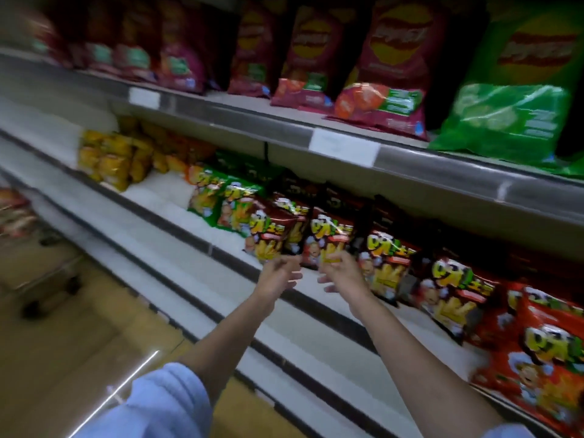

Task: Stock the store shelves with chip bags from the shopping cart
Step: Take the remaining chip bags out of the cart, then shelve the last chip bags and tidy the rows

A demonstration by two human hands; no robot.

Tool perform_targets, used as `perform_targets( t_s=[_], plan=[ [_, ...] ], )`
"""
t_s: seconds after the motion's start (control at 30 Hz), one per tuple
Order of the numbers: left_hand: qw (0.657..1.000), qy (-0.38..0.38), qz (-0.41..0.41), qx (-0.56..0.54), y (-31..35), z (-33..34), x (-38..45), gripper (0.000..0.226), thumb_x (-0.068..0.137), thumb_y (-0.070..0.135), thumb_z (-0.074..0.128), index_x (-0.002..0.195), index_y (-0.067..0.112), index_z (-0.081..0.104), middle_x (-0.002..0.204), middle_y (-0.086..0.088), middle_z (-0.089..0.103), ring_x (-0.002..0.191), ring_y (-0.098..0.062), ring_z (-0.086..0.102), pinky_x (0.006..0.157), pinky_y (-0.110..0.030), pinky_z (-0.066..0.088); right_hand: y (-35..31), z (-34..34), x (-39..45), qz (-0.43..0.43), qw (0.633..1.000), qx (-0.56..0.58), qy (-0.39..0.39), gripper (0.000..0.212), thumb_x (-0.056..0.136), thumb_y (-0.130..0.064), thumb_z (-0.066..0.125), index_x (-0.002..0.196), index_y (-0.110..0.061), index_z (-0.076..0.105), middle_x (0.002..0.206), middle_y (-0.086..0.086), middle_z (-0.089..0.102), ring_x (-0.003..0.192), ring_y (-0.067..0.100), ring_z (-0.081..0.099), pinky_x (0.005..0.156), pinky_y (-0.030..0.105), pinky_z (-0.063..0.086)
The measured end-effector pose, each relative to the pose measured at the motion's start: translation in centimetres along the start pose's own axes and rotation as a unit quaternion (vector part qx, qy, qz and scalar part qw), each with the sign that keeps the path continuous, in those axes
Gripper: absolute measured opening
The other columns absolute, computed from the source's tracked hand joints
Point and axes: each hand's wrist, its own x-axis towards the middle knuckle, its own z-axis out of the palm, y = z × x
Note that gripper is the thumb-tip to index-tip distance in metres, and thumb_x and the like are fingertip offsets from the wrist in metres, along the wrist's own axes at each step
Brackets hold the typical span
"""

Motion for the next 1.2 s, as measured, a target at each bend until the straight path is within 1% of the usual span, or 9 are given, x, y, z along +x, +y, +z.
perform_targets(
  t_s=[0.1,0.23,0.43,0.6,0.67,0.77,0.93,1.07,1.2],
  plan=[
    [0.996,0.073,-0.009,-0.045,0.1,-6.6,0.2,0.021,0.101,0.023,0.044,0.102,0.007,0.058,0.089,-0.009,0.065,0.077,-0.018,0.063,0.067,-0.024,0.051,-2.1,6.2,0.6,-0.018,0.997,-0.007,-0.076,0.017,0.095,-0.015,0.056,0.11,-0.011,0.048,0.099,0.009,0.06,0.071,0.014,0.061,0.056,0.023,0.048],
    [0.985,0.157,-0.002,-0.068,0.1,-16.8,0.5,0.034,0.102,0.031,0.038,0.105,0.005,0.06,0.094,-0.011,0.065,0.082,-0.022,0.064,0.07,-0.028,0.05,-5.0,16.2,1.7,-0.042,0.986,-0.026,-0.156,0.015,0.094,-0.012,0.056,0.107,-0.01,0.048,0.099,0.01,0.061,0.064,0.012,0.059,0.051,0.019,0.047],
    [0.959,0.265,0.029,-0.093,1.1,-33.7,0.6,0.032,0.102,0.032,0.039,0.104,0.006,0.058,0.09,-0.011,0.063,0.074,-0.018,0.061,0.065,-0.026,0.047,-9.4,33.8,2.7,-0.066,0.964,-0.059,-0.252,0.018,0.092,-0.01,0.055,0.108,-0.009,0.049,0.095,0.009,0.06,0.066,0.014,0.059,0.055,0.022,0.048],
    [0.932,0.35,0.021,-0.094,2.6,-48.9,0.5,0.027,0.104,0.028,0.037,0.1,0.008,0.054,0.079,-0.004,0.059,0.065,-0.013,0.055,0.059,-0.022,0.043,-13.2,50.5,2.8,-0.067,0.947,-0.062,-0.307,0.012,0.091,-0.012,0.057,0.097,-0.017,0.048,0.097,0.01,0.06,0.069,0.014,0.06,0.059,0.026,0.05],
    [0.923,0.373,0.019,-0.09,2.8,-52.9,0.5,0.027,0.103,0.028,0.038,0.101,0.007,0.054,0.081,-0.005,0.06,0.066,-0.013,0.056,0.06,-0.022,0.043,-14.1,54.2,2.5,-0.066,0.943,-0.065,-0.321,0.011,0.092,-0.012,0.056,0.1,-0.015,0.048,0.095,0.007,0.059,0.071,0.013,0.06,0.067,0.03,0.052],
    [0.91,0.402,0.022,-0.1,3.1,-59.3,1.0,0.027,0.103,0.027,0.039,0.106,0.005,0.054,0.082,-0.006,0.059,0.067,-0.014,0.056,0.062,-0.023,0.044,-15.0,60.6,3.1,-0.062,0.934,-0.078,-0.344,0.015,0.094,-0.014,0.056,0.107,-0.013,0.047,0.095,0.002,0.056,0.073,0.011,0.06,0.066,0.026,0.051],
    [0.897,0.423,0.009,-0.128,2.3,-67.1,3.6,0.023,0.101,0.028,0.044,0.102,0.007,0.055,0.083,-0.005,0.062,0.069,-0.013,0.058,0.064,-0.024,0.045,-16.0,69.8,6.2,-0.046,0.925,-0.092,-0.365,0.016,0.094,-0.018,0.058,0.107,-0.017,0.05,0.103,0.006,0.06,0.078,0.013,0.063,0.066,0.025,0.052],
    [0.886,0.439,-0.007,-0.15,2.1,-72.9,7.0,0.02,0.101,0.026,0.045,0.098,0.009,0.054,0.081,-0.005,0.06,0.067,-0.013,0.057,0.06,-0.022,0.044,-17.3,77.7,9.3,-0.04,0.914,-0.09,-0.394,0.018,0.095,-0.019,0.058,0.111,-0.015,0.05,0.104,0.005,0.061,0.083,0.014,0.064,0.074,0.029,0.054],
    [0.869,0.474,-0.013,-0.14,3.4,-80.1,11.4,0.02,0.101,0.026,0.046,0.089,0.013,0.053,0.078,-0.003,0.059,0.065,-0.013,0.056,0.06,-0.022,0.045,-19.2,87.1,13.3,-0.045,0.902,-0.08,-0.421,0.015,0.095,-0.018,0.057,0.107,-0.012,0.049,0.1,0.006,0.061,0.077,0.013,0.061,0.065,0.023,0.049]
  ],
)
